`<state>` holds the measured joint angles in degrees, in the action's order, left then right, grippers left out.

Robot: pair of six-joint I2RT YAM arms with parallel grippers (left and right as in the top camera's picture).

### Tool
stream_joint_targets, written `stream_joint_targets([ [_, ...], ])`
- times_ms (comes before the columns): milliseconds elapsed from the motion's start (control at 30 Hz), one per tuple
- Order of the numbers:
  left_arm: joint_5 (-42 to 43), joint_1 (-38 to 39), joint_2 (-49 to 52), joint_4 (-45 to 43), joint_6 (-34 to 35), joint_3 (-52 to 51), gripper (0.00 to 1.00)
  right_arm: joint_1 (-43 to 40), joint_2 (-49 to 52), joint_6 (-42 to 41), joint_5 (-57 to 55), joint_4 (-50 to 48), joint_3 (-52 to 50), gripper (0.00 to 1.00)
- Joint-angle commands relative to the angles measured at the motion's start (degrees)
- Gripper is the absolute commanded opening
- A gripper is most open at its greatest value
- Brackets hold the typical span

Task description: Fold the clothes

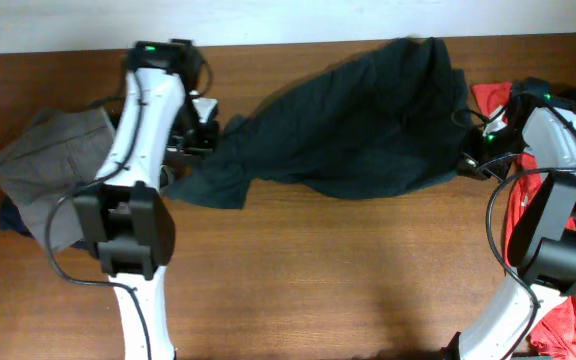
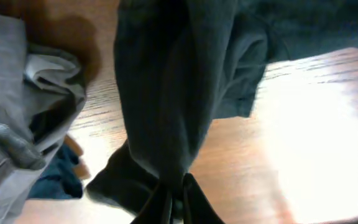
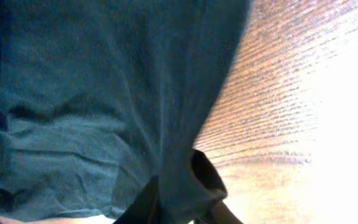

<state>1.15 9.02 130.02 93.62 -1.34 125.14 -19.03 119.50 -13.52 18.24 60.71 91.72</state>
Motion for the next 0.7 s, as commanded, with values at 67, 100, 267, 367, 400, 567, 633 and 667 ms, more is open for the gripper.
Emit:
stream_joint_targets([
  [67, -12.4, -0.4, -1.1, 0.7, 8.2, -0.3, 0.20, 0.2, -1.5, 0.2, -1.9, 0.9, 1.1, 0.40],
  [100, -12.6, -0.7, -1.1, 1.2, 8.2, -0.3, 0.24, 0.3, -1.5, 0.7, -2.0, 1.2, 1.1, 0.40],
  [267, -5.6, -2.2, -1.1, 2.3, 6.0, -0.3, 0.39, 0.3, -1.5, 1.1, -2.0, 2.4, 1.1, 0.58],
  [367, 15.0, -1.6, -1.1, 2.2, -5.1, -0.9, 0.38, 0.3, -1.5, 1.1, -2.0, 3.0, 1.1, 0.62],
  [400, 19.8, -0.9, -1.1, 2.0, -7.9, -1.4, 0.38, 0.3, -1.5, 1.1, -2.0, 3.2, 1.1, 0.63],
  [567, 14.8, 4.9, -1.1, -2.2, -7.0, -7.9, 0.38, 0.3, -1.5, 1.1, -2.0, 4.0, 1.1, 0.65],
  [633, 11.6, 6.3, -1.1, -5.6, -4.5, -11.8, 0.38, 0.3, -1.5, 1.1, -2.0, 4.3, 1.1, 0.66],
  [667, 11.0, 6.8, -1.1, -7.9, -4.1, -14.0, 0.38, 0.3, -1.5, 1.2, -2.0, 4.5, 1.1, 0.66],
])
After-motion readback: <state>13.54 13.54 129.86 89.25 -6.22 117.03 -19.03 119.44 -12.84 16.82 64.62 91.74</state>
